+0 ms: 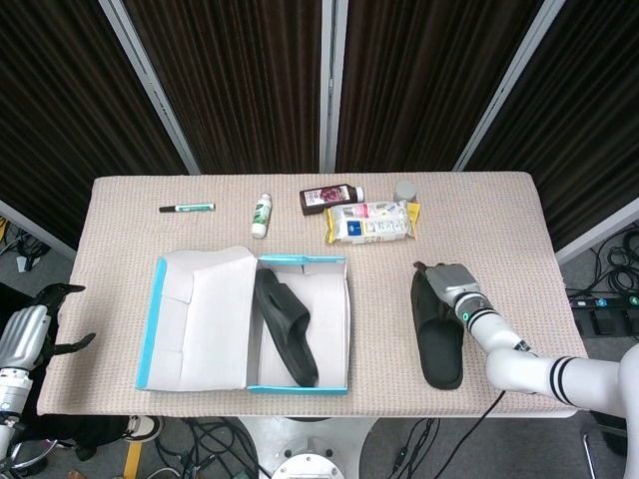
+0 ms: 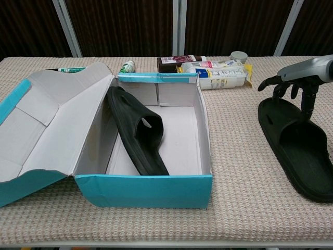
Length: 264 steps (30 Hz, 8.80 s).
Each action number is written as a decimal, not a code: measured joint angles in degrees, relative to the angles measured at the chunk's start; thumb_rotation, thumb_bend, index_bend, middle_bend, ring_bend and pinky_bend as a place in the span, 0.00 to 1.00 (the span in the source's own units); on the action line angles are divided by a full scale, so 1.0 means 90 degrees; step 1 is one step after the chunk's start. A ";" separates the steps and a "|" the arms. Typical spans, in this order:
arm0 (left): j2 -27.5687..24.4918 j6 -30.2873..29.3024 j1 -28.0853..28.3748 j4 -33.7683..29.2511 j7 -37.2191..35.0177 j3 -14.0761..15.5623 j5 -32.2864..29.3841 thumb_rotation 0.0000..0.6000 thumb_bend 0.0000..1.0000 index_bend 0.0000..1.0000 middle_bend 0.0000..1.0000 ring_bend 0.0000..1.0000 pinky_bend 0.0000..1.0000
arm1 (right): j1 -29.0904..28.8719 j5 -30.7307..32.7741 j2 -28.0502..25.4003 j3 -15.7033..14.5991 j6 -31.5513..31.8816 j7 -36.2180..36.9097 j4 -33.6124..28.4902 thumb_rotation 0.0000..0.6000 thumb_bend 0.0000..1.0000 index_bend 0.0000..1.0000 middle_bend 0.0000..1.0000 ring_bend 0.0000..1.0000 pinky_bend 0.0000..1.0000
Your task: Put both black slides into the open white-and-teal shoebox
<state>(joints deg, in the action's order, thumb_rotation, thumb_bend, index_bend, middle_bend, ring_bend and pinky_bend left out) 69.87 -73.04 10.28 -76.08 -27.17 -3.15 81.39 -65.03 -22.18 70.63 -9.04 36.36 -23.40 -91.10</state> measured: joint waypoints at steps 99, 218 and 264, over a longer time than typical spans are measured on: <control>-0.0016 -0.0279 -0.0077 -0.0002 0.0200 -0.0095 0.0006 1.00 0.17 0.24 0.22 0.13 0.22 | 0.1544 -0.7496 0.1801 0.1596 0.1560 0.9200 0.2300 1.00 0.03 0.18 0.56 0.46 0.57; 0.0034 -0.0249 -0.0138 0.0162 -0.0152 -0.0086 -0.0024 1.00 0.17 0.24 0.22 0.13 0.22 | 0.1081 -0.7919 0.1568 0.0907 0.1306 0.9493 0.1451 1.00 0.17 0.07 0.28 0.16 0.32; 0.0080 -0.0349 -0.0171 0.0246 -0.0270 -0.0104 0.0055 1.00 0.17 0.24 0.22 0.13 0.23 | 0.0983 -0.7793 0.1125 0.1153 0.1431 0.8264 0.0608 1.00 0.16 0.07 0.28 0.17 0.32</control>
<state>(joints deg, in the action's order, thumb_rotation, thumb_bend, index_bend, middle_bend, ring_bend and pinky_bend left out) 70.59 -76.19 8.73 -73.86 -29.60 -4.09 81.89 -56.18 -92.32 80.76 1.34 49.24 50.98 -85.63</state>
